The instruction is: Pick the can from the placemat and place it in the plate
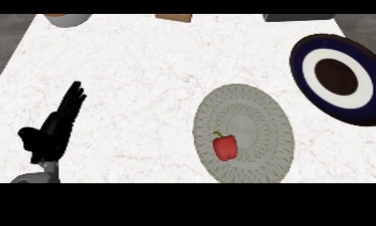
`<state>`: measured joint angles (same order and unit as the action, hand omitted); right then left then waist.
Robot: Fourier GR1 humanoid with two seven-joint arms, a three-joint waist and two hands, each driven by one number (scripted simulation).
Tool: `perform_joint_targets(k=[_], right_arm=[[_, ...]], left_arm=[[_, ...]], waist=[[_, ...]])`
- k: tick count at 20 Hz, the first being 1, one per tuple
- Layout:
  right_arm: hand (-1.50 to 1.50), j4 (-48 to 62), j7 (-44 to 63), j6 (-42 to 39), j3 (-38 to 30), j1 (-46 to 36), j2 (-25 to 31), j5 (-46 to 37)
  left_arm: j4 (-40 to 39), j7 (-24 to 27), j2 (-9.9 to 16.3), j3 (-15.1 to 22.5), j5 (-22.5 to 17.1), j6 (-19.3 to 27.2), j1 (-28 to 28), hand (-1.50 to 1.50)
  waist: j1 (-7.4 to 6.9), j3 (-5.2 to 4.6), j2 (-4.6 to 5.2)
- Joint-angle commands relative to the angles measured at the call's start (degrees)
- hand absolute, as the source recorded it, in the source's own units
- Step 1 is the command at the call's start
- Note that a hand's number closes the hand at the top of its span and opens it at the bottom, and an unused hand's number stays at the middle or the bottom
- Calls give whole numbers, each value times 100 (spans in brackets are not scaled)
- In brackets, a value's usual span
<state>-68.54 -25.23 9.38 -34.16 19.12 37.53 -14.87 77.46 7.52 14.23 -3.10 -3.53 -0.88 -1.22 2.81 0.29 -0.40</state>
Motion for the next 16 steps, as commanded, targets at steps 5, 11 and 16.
perform_joint_targets(k=[5, 11, 16], right_arm=[[150, 1281, -1782, -94, -1406, -235, 462, 943], [150, 851, -1099, -467, -1212, -694, 685, 920], [150, 590, -495, -579, -871, -1156, 935, 681]], left_arm=[[382, -184, 15, 91, 10, -152, 137, 0], [-319, 36, -144, -22, 195, -65, -397, 0], [-39, -115, -276, 112, 360, 30, -245, 0]], waist=[[-250, -21, 24], [-259, -33, 43], [-281, -32, 41]])
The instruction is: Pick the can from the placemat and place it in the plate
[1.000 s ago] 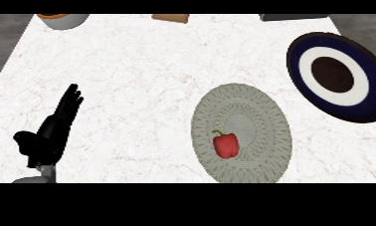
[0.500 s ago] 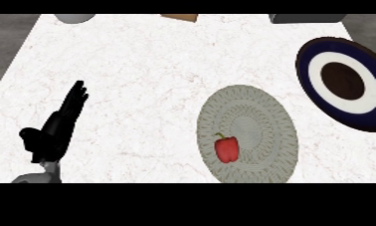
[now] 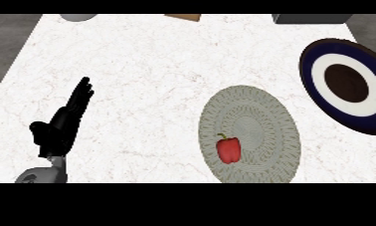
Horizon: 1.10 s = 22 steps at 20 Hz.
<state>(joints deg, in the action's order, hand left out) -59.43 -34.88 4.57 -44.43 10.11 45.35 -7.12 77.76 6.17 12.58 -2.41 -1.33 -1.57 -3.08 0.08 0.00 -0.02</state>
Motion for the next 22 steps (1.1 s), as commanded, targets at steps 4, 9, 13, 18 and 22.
perform_joint_targets(k=[4, 9, 13, 18, 22], right_arm=[[150, -660, 947, 53, 800, -728, -193, -399], [150, -460, 1397, -42, 1192, -1498, -183, -539], [150, 169, 1309, 193, 1588, -2283, -215, -880], [150, 764, 1578, 455, 2005, -3131, -439, -1251], [150, 845, 1949, 881, 1780, -3532, -1189, -842]], left_arm=[[-461, 572, 0, -108, 125, -109, 62, 0], [-131, 99, -14, -128, 66, -135, -115, 0], [470, -285, -185, 97, 189, 13, 122, 0], [-497, 389, 14, -203, 139, -337, -100, 0], [-144, 113, 28, -224, 75, -271, -169, 0]], waist=[[-45, -7, 11], [-49, -1, 5], [-111, 5, 8], [-75, 1, 18], [-112, 4, 16]])
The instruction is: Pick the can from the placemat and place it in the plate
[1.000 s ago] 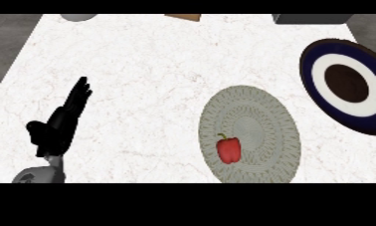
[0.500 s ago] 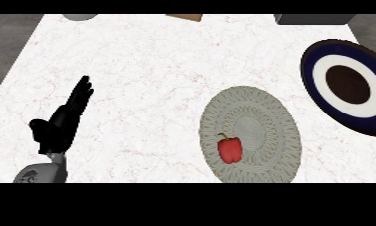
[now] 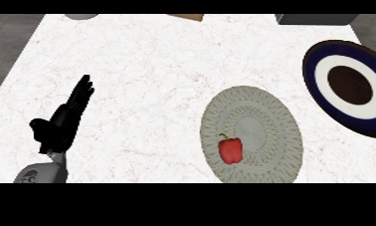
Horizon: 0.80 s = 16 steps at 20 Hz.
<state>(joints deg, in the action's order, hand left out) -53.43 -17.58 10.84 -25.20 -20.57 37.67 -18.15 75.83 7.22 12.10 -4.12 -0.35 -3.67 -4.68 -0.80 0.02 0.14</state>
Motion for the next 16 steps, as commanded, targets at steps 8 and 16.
perform_joint_targets(k=[8, 16], right_arm=[[-150, 2073, 413, 404, -96, -1612, -219, 71], [-150, 2016, -745, 0, -1400, -1178, -275, 1568]], left_arm=[[211, -180, 45, -69, -29, -126, -16, 0], [202, -87, -263, 96, 213, 185, 108, 0]], waist=[[-47, 5, 19], [67, 10, -2]])
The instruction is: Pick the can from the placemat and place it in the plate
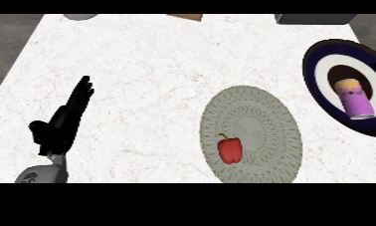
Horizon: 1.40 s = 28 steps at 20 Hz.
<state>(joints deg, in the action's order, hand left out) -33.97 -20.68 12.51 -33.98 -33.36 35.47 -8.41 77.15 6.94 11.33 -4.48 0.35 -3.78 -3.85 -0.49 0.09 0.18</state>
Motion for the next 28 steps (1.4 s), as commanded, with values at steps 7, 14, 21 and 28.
perform_joint_targets(k=[7, 14, 21, 28], right_arm=[[-150, 801, -999, -1980, -1521, 862, 643, 1734], [-150, 1693, -2268, -3196, -1733, 1832, 1128, 1800], [-150, 2001, -3087, -3504, -1557, 2234, 1247, 1570], [-150, 2105, -3178, -3285, -1444, 2199, 1249, 1447]], left_arm=[[225, -43, 60, -25, -50, -128, 290, 0], [91, 9, -42, -16, 33, -7, 114, 0], [212, 3, 10, -50, -67, -170, 255, 0], [60, 71, 82, -102, -105, -284, 77, 0]], waist=[[37, 13, 2], [-9, 34, 46], [-68, 42, 34], [-99, 51, 36]])
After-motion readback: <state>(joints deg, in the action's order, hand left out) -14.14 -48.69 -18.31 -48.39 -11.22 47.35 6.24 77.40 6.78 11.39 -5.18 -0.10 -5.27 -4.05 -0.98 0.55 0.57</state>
